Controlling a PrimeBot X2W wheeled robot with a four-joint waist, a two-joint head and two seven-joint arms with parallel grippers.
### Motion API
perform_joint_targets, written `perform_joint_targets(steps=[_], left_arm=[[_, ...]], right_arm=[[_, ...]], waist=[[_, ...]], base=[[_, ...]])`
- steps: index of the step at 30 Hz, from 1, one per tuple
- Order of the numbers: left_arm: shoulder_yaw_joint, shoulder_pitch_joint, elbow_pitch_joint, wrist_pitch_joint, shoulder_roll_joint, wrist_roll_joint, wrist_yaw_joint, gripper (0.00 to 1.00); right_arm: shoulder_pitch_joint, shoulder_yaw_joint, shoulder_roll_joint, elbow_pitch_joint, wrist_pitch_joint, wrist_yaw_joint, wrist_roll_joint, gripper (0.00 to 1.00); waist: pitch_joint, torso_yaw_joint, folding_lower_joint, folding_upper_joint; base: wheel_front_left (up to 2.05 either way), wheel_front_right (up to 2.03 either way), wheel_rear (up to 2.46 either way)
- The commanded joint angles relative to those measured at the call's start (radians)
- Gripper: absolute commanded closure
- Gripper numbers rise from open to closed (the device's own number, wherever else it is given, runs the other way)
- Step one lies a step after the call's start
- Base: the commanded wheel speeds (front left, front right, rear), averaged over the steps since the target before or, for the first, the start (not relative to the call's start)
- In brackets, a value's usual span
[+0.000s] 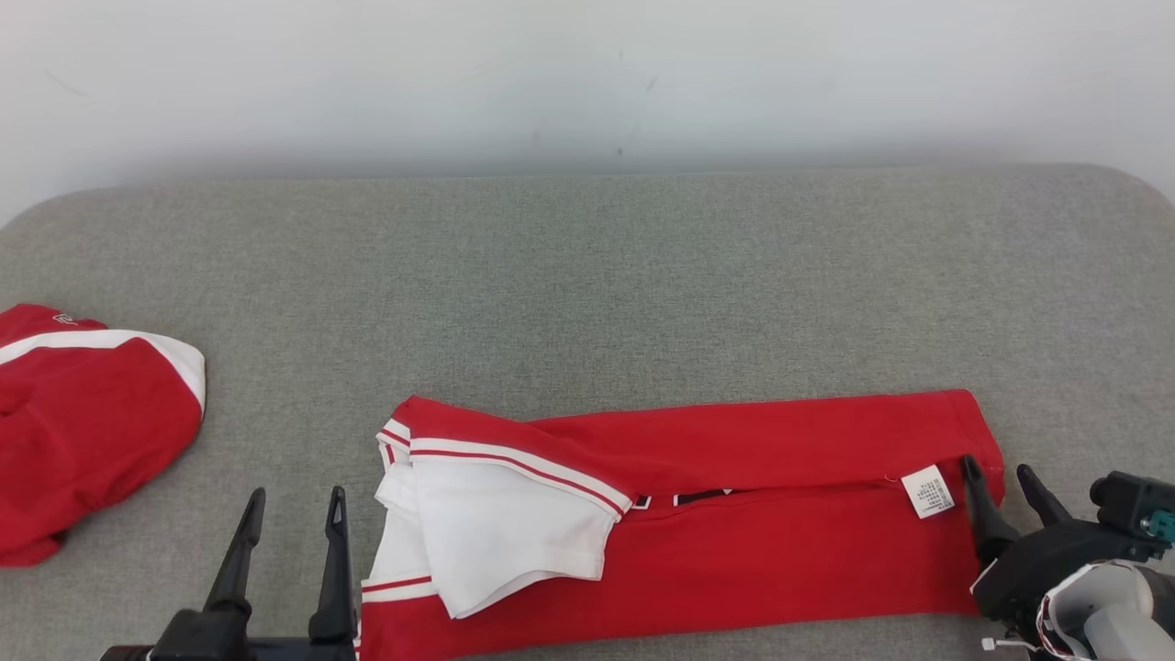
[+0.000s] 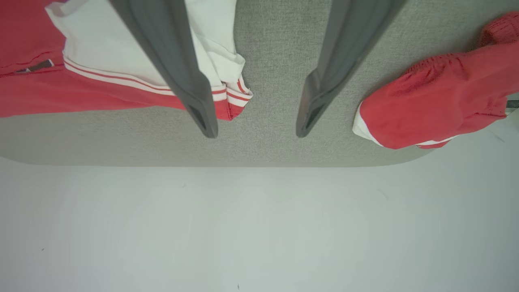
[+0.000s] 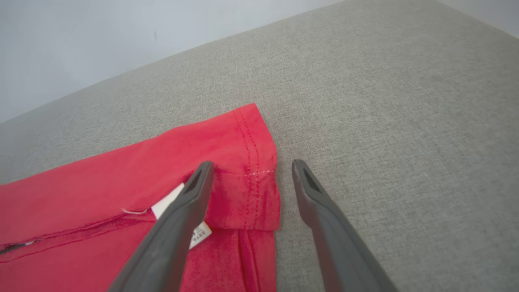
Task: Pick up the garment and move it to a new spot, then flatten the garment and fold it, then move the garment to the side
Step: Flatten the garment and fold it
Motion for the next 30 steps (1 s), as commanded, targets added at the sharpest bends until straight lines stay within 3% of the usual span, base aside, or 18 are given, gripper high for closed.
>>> perform_joint_targets(steps=[1,13,15,16,17,23,30], left_arm=[[0.017,0.018,-0.007,-0.002,-0.018,0.02,-0.005,0.0],[0.183,0.074,0.014,-0.002,-0.14,0.147,-0.081,0.0],[0.198,0.076,0.02,-0.002,-0.149,0.161,-0.097,0.0],[0.205,0.077,0.023,-0.002,-0.153,0.166,-0.102,0.0],[0.211,0.077,0.026,-0.002,-0.156,0.17,-0.106,0.0],[0.249,0.066,0.053,-0.002,-0.169,0.188,-0.135,0.0],[0.25,0.074,0.089,-0.002,-0.176,0.222,-0.151,0.0]], right_arm=[[-0.017,-0.007,0.007,0.013,0.004,-0.003,-0.012,0.0],[-0.069,0.005,0.06,0.16,0.093,-0.003,-0.042,0.0],[-0.064,0.013,0.062,0.163,0.099,-0.003,-0.032,0.66],[-0.062,0.015,0.062,0.164,0.102,-0.003,-0.029,0.79],[-0.059,0.018,0.061,0.164,0.104,-0.003,-0.026,1.0],[-0.07,0.012,0.025,0.168,0.082,-0.004,-0.015,1.0],[-0.083,-0.035,-0.063,0.209,0.04,-0.003,-0.032,1.0]], waist=[[0.0,0.003,0.0001,0.0],[0.001,0.033,0.0001,0.0],[0.0,0.036,0.0001,0.0],[0.0,0.036,0.0001,0.0],[0.0,0.037,0.0001,0.0],[-0.004,0.03,0.0001,0.0],[-0.031,0.029,0.0001,0.0]], base=[[0.0,0.0,0.0],[0.0,0.0,0.0],[0.0,0.0,0.0],[0.0,0.0,0.0],[0.0,0.0,0.0],[0.0,0.0,0.0],[0.0,0.0,0.0]])
